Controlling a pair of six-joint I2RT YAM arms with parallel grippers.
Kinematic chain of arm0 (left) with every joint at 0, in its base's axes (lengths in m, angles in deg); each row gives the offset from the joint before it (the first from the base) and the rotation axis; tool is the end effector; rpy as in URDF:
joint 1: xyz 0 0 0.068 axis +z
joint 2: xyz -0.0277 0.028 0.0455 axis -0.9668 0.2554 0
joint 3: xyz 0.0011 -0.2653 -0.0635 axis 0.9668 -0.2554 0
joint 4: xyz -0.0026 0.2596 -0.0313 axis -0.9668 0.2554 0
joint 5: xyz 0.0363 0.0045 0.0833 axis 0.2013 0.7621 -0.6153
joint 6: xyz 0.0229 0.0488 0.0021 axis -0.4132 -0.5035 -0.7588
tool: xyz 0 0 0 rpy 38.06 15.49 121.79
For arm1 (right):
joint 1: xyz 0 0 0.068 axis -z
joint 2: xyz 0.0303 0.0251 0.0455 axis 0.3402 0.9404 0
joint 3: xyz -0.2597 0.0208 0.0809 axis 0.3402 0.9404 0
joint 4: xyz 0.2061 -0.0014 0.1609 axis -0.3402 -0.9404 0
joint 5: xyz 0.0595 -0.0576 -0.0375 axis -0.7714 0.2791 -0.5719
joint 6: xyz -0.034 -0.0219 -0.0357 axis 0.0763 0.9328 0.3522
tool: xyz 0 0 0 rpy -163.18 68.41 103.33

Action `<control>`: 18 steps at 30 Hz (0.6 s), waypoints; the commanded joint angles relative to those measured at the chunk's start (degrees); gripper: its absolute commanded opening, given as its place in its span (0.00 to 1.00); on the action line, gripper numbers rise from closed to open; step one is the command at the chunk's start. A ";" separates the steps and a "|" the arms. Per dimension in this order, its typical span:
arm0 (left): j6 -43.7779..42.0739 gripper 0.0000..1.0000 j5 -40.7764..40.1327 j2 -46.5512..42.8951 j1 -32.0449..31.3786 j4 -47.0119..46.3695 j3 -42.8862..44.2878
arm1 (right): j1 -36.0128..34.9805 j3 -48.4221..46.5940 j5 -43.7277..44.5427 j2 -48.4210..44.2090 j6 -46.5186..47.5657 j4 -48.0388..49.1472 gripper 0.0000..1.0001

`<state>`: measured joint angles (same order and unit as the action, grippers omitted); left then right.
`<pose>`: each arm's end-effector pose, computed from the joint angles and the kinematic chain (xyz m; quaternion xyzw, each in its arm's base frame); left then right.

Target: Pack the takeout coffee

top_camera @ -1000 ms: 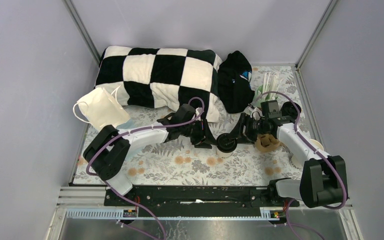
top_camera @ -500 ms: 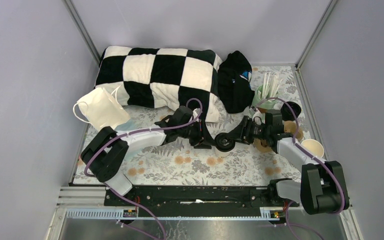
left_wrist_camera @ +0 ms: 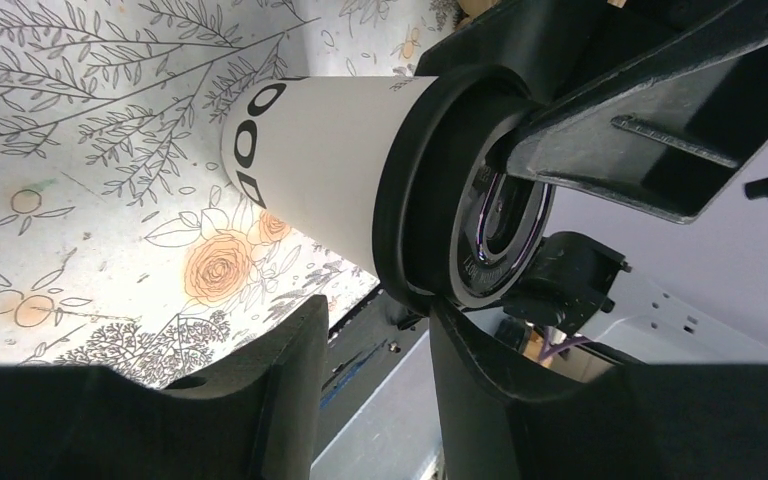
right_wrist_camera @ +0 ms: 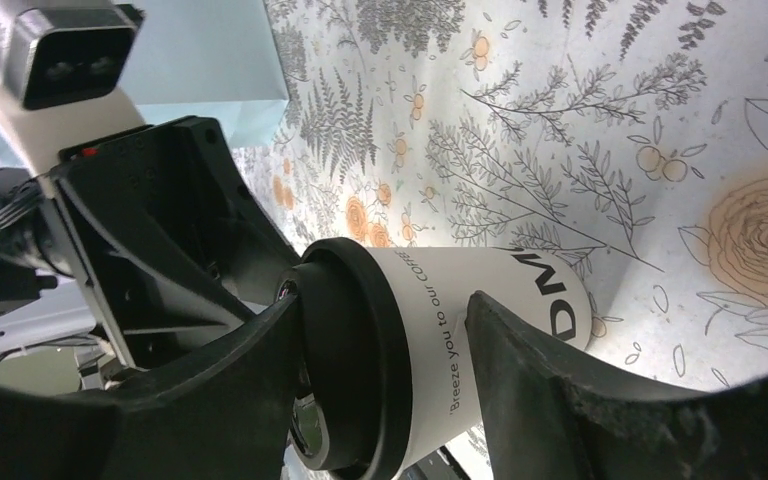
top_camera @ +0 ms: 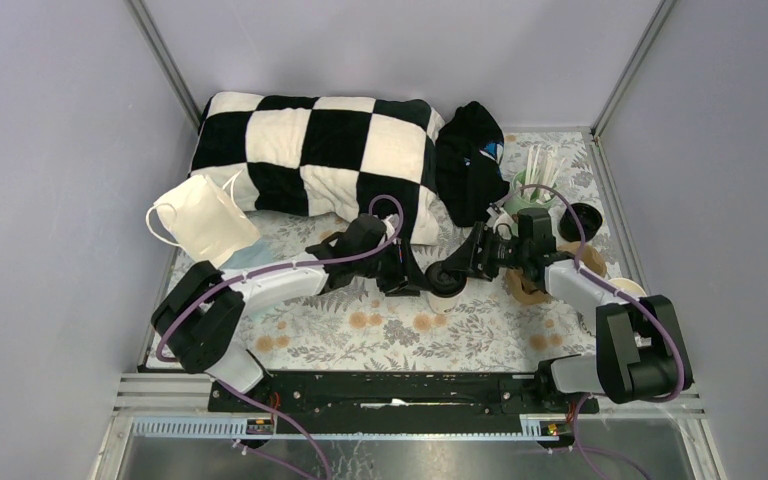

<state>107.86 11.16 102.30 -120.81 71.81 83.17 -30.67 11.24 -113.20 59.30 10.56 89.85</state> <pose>0.2131 -0.2408 0.1993 -0.0198 0.8830 -0.4617 0.0816 0.2472 0.0743 0.1842 -0.0114 0.8326 0.4996 0.2388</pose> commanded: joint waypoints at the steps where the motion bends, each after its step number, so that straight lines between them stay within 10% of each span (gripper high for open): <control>1: -5.94 0.46 -5.27 0.31 -1.42 11.04 3.78 | -1.75 -2.89 5.48 1.33 2.73 -14.58 0.67; 18: -6.35 0.52 -3.60 -3.26 -1.33 13.08 4.79 | -1.44 -7.20 8.49 -6.80 6.72 -29.13 0.83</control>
<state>103.49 9.01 101.77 -122.01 82.13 87.19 -31.57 6.25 -107.38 54.74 14.91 67.51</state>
